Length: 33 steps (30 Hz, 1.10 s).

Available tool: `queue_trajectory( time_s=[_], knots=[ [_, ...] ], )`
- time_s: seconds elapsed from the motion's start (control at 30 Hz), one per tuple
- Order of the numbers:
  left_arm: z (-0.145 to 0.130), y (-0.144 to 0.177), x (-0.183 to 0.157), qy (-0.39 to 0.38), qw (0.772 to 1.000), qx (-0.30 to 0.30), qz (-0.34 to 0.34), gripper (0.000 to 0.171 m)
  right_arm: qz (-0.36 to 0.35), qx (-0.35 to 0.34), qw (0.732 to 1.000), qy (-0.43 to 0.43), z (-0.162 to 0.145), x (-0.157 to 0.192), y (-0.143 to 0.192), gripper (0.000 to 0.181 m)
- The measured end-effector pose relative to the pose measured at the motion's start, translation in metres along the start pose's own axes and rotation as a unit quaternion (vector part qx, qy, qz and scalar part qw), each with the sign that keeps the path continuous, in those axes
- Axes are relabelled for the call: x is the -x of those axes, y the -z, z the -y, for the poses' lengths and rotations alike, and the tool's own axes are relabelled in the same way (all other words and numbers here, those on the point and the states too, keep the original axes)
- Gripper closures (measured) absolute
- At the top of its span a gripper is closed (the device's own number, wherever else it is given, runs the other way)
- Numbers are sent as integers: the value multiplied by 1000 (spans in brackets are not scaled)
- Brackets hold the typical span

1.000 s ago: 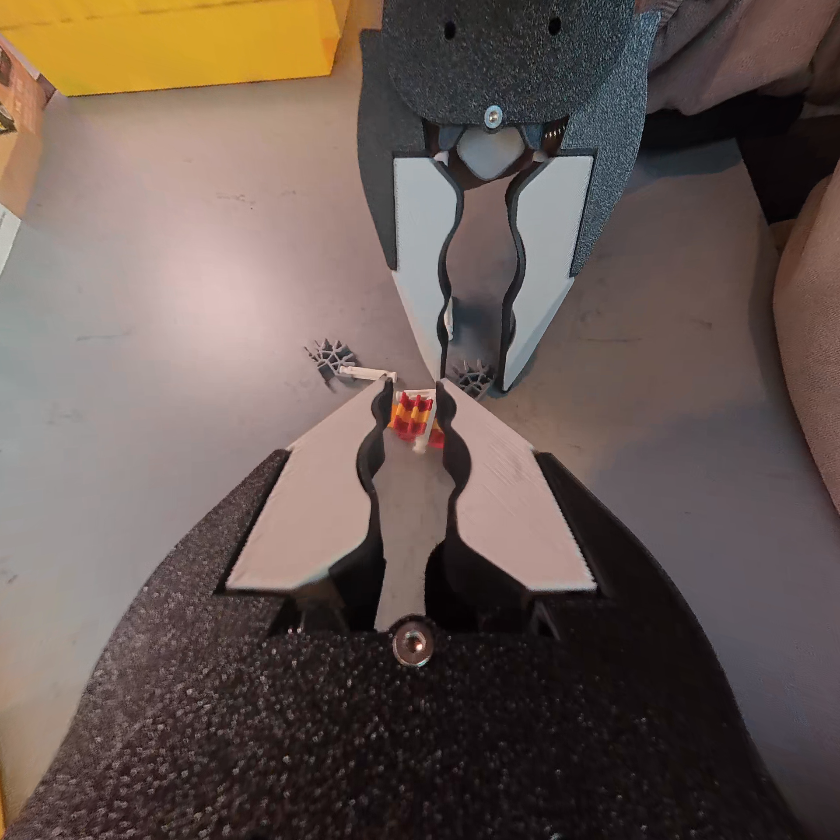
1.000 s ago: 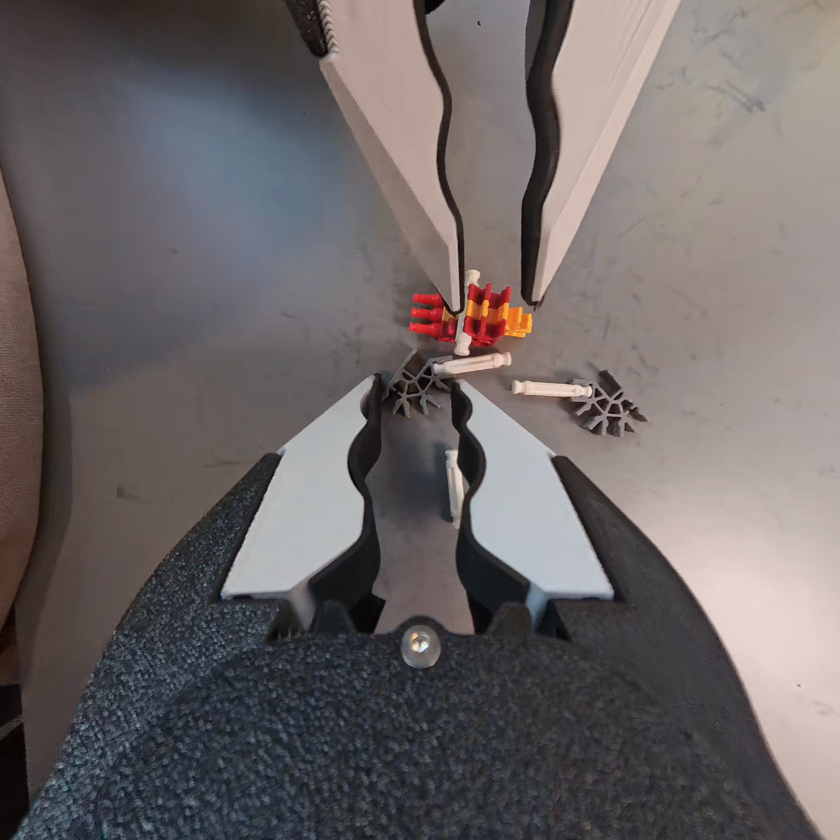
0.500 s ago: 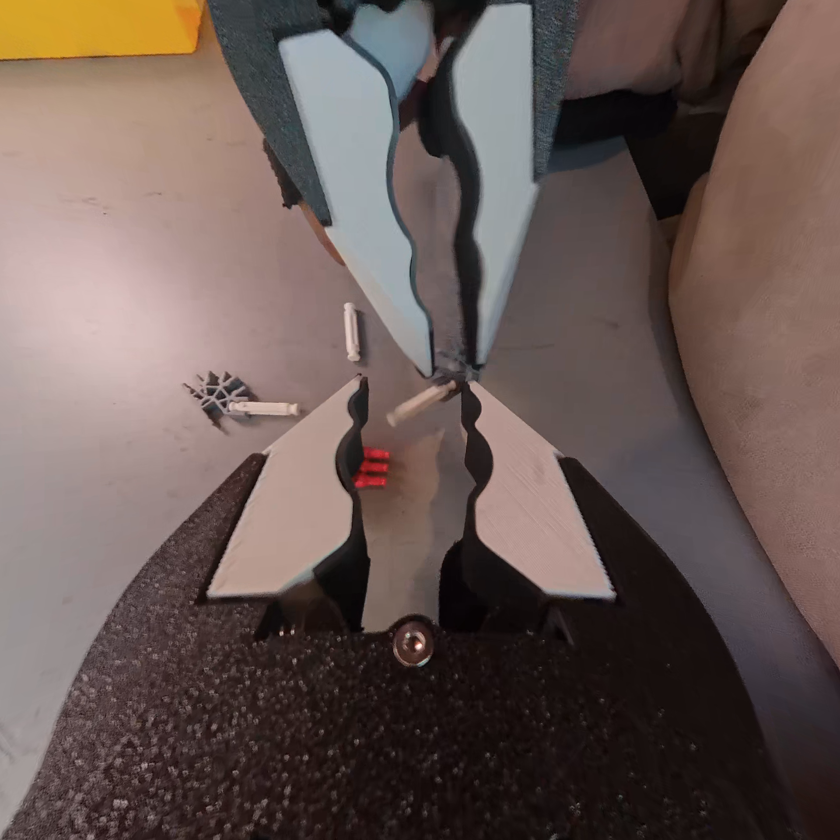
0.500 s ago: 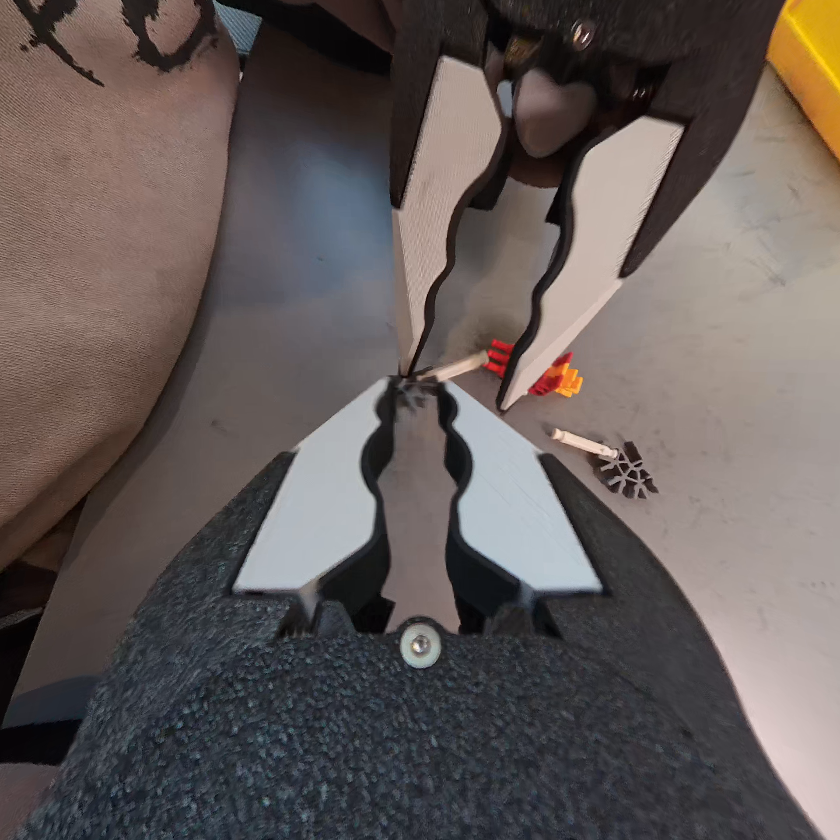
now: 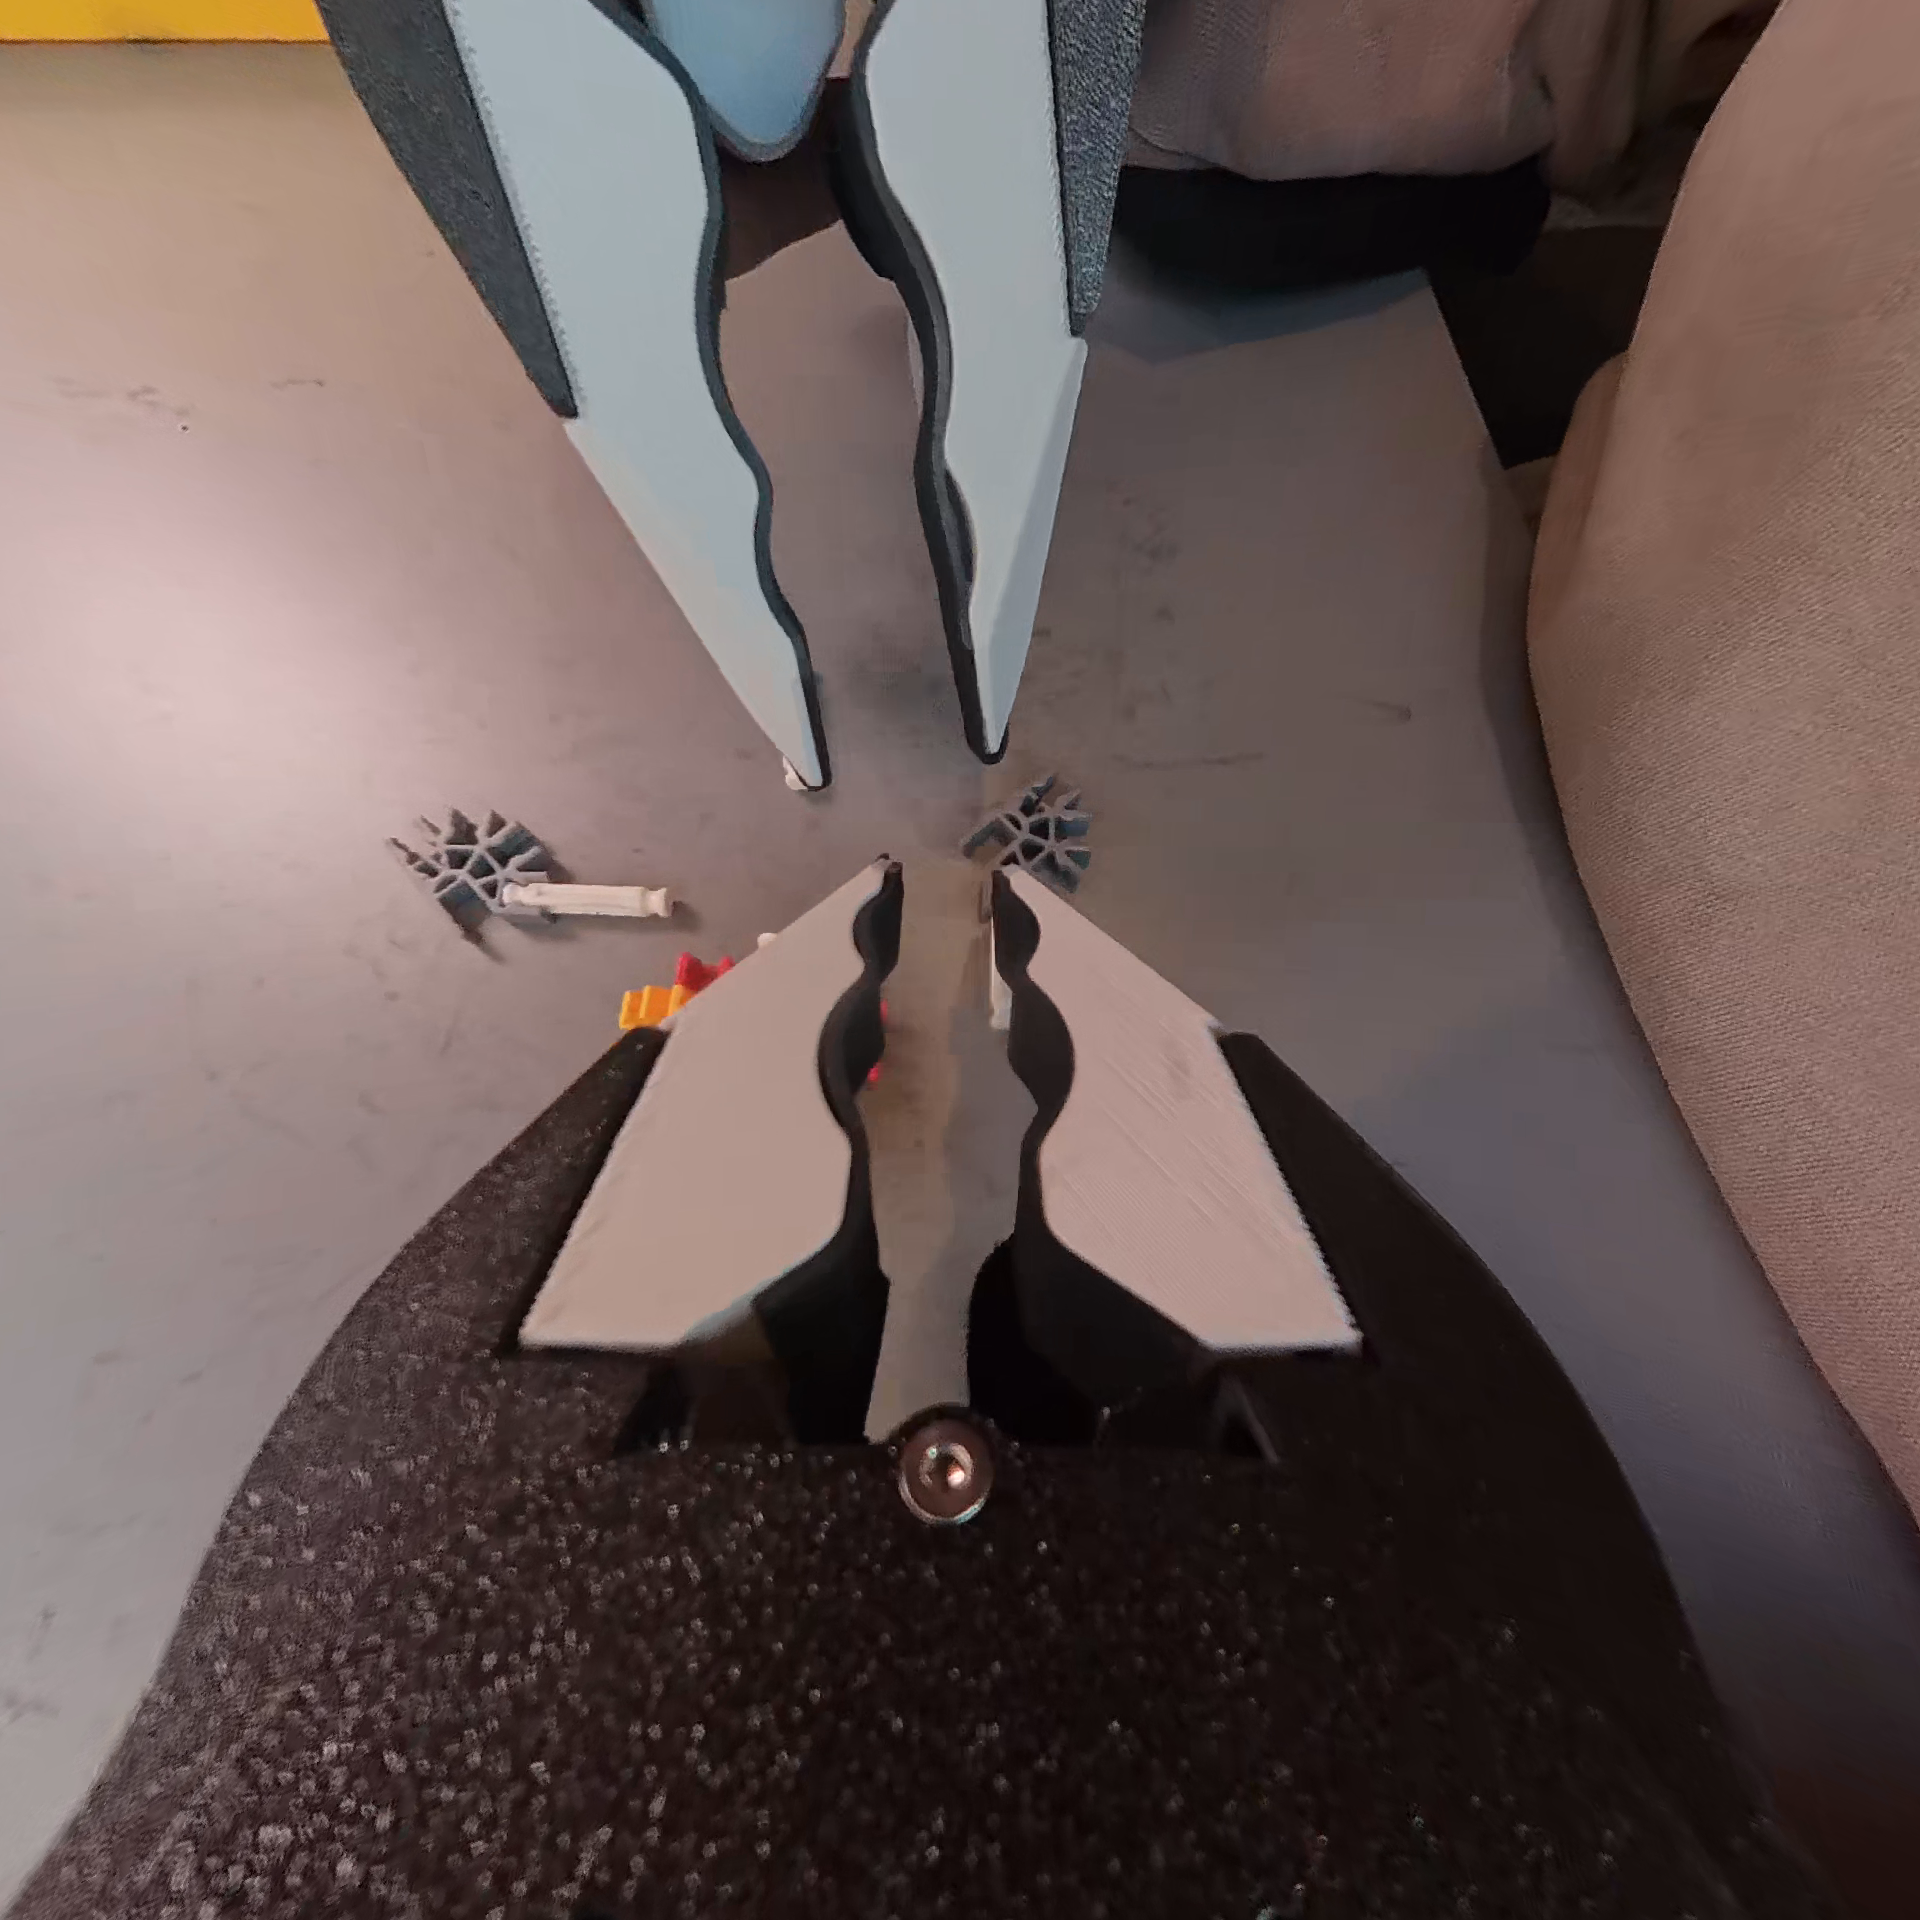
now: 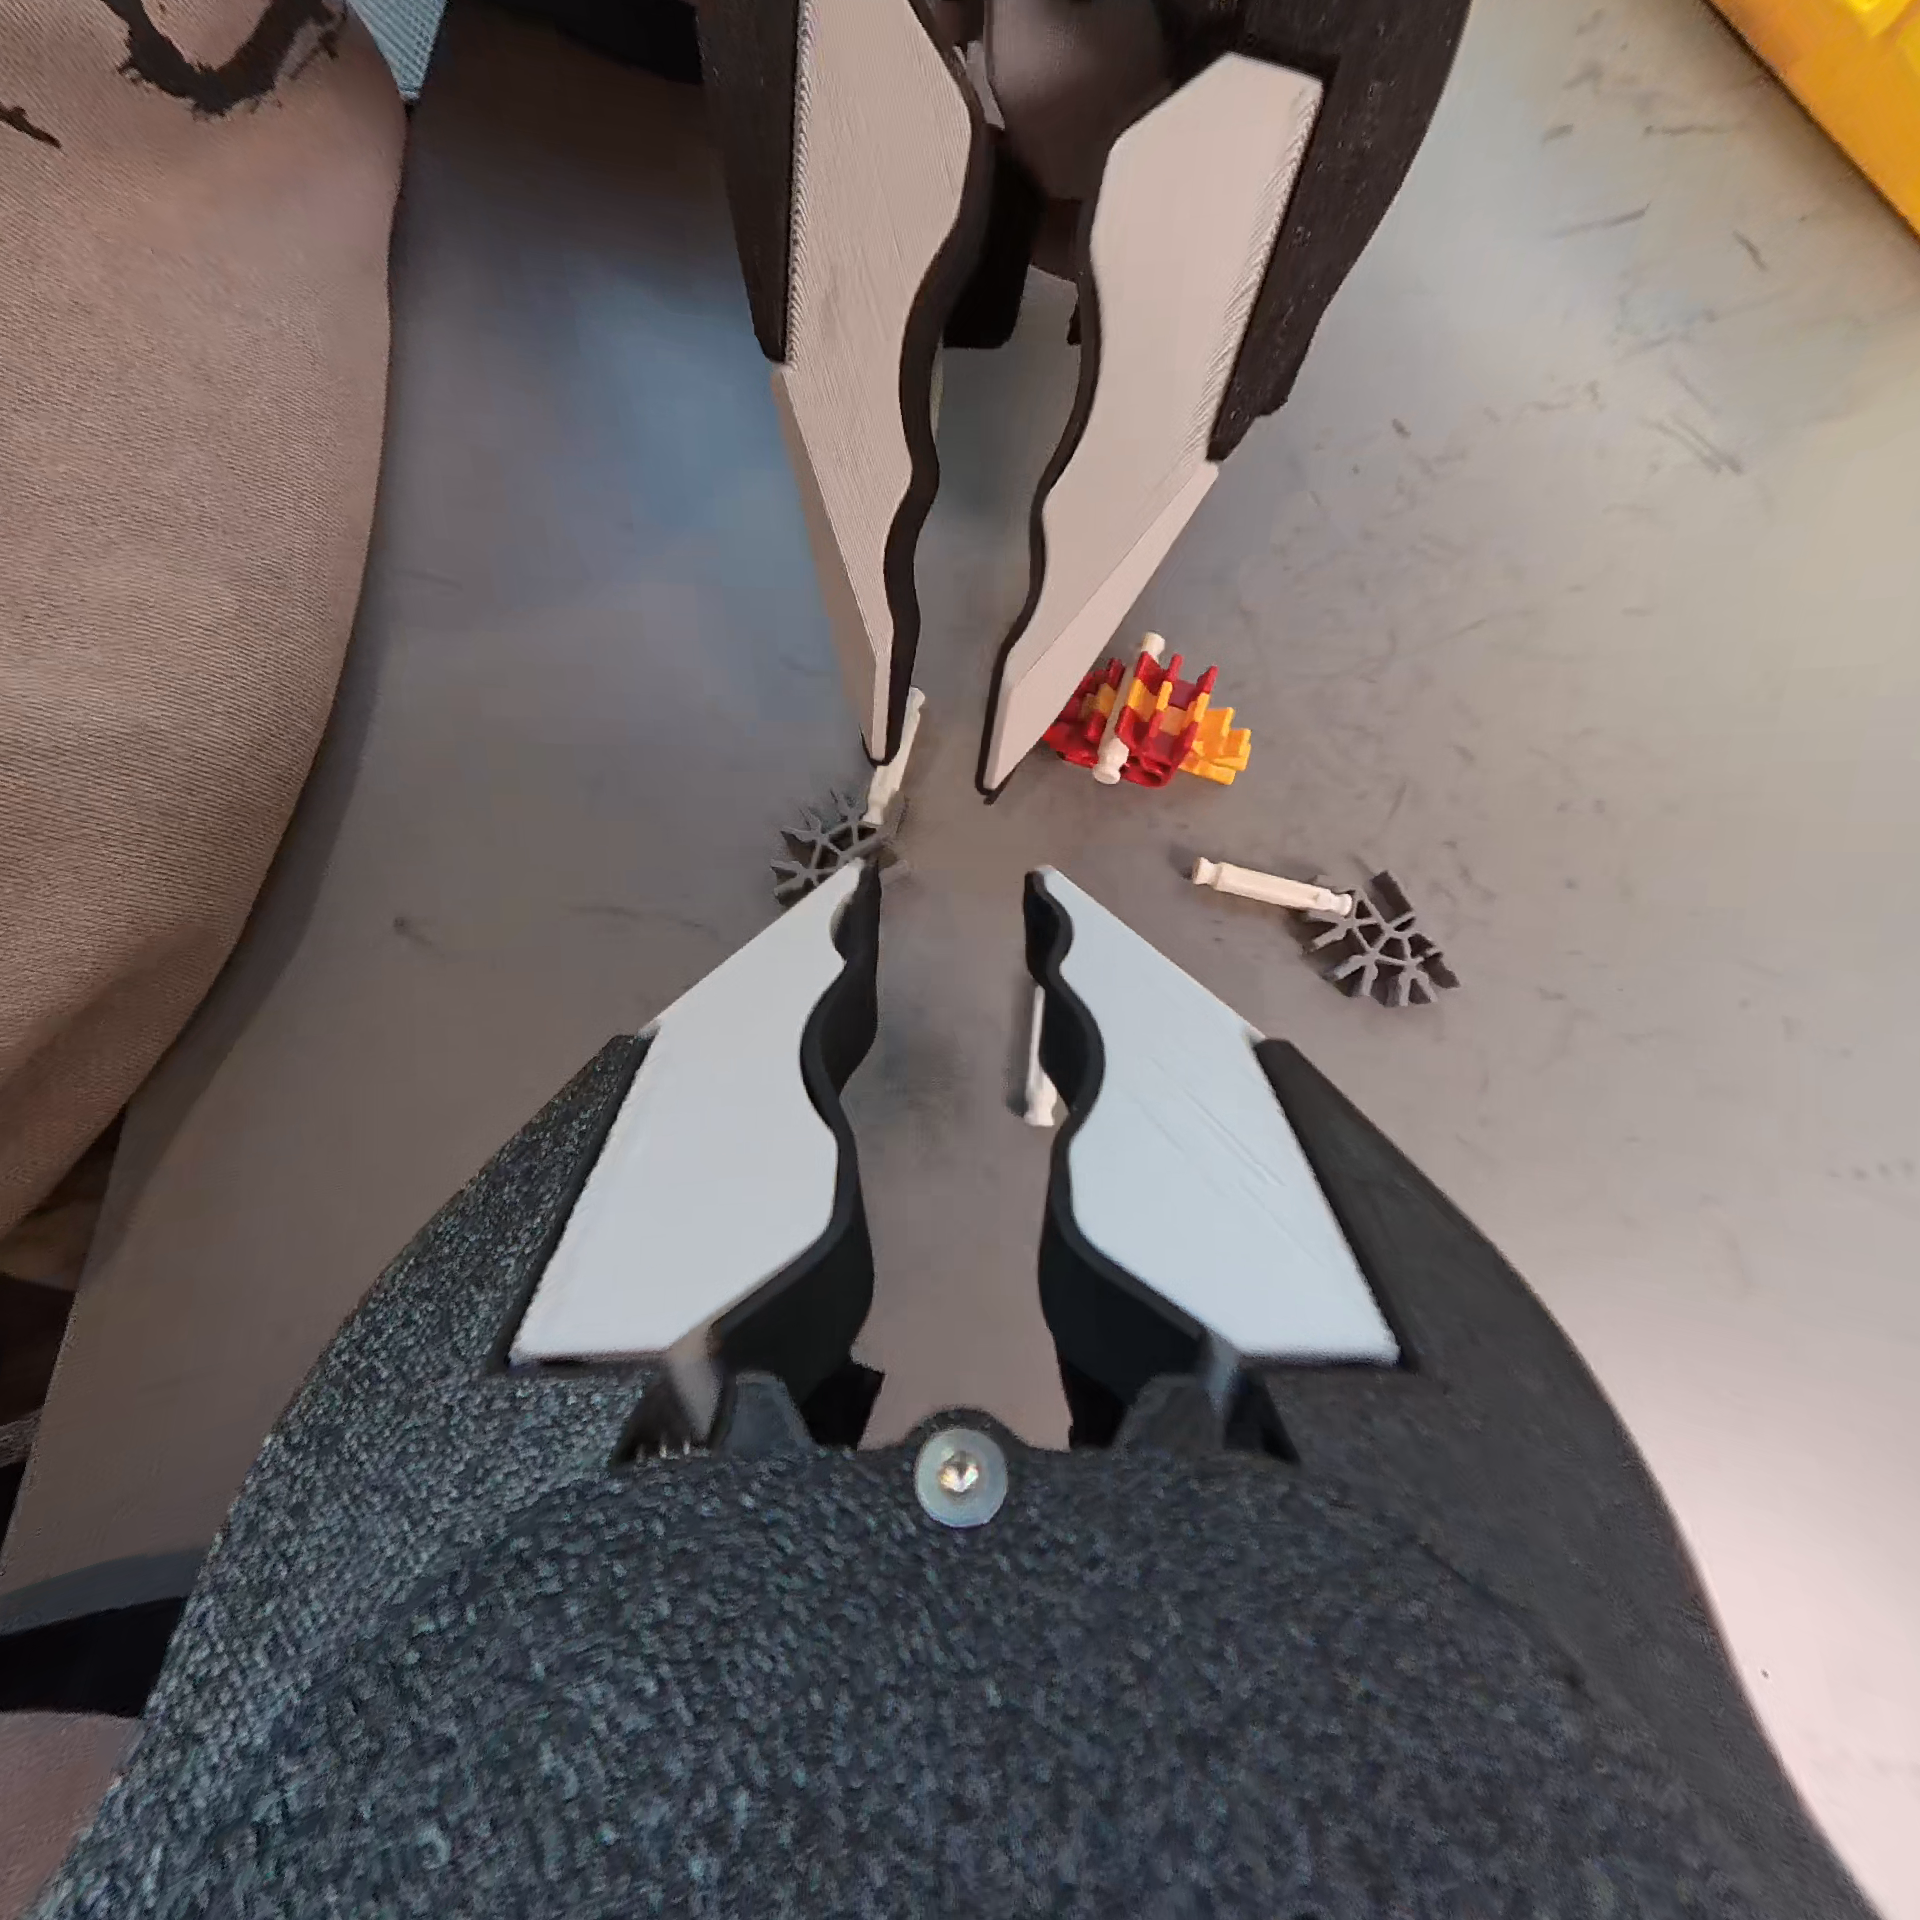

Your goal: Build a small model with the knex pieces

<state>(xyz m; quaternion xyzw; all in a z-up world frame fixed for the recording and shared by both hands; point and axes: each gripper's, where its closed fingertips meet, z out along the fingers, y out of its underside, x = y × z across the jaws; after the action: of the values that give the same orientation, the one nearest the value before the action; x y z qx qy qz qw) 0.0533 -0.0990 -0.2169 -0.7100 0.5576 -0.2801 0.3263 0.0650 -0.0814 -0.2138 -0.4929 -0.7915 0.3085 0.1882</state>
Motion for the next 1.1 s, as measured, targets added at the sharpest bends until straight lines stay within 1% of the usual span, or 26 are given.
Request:
queue_trajectory(
  time_s=[0.07,0.23,0.3,0.43,0.53,0.67,0.77,0.9,0.97,1.03,1.1],
  knots=[
    [1,2,6,10,1000,-11,10,152,1,6,1000,-6,-3,-1,-1,149],
    [9,12,21,31,998,-49,35,149,-3,9,1000,-9,-6,-3,-3,139],
    [12,16,28,34,996,-61,49,149,-12,4,1000,-13,-5,-8,-2,130],
    [12,21,39,37,994,-72,76,149,-19,1,1000,-22,-7,-13,1,127],
    [6,23,44,40,993,-68,83,149,-4,12,1000,-23,-12,-8,-1,132],
    [6,22,40,38,995,-67,68,150,26,24,999,-7,-11,7,-7,140],
    [3,18,33,41,996,-59,43,150,51,31,998,5,-8,21,-10,140],
    [0,12,24,33,998,-47,22,150,53,58,997,19,-10,29,-20,141],
    [0,11,19,33,998,-44,10,149,23,65,997,26,-10,21,-22,159],
    [0,9,10,36,998,-41,-15,150,25,64,997,34,-10,22,-21,174],
    [-1,7,1,43,998,-32,-43,149,23,57,997,38,-8,21,-20,178]
  ],
)
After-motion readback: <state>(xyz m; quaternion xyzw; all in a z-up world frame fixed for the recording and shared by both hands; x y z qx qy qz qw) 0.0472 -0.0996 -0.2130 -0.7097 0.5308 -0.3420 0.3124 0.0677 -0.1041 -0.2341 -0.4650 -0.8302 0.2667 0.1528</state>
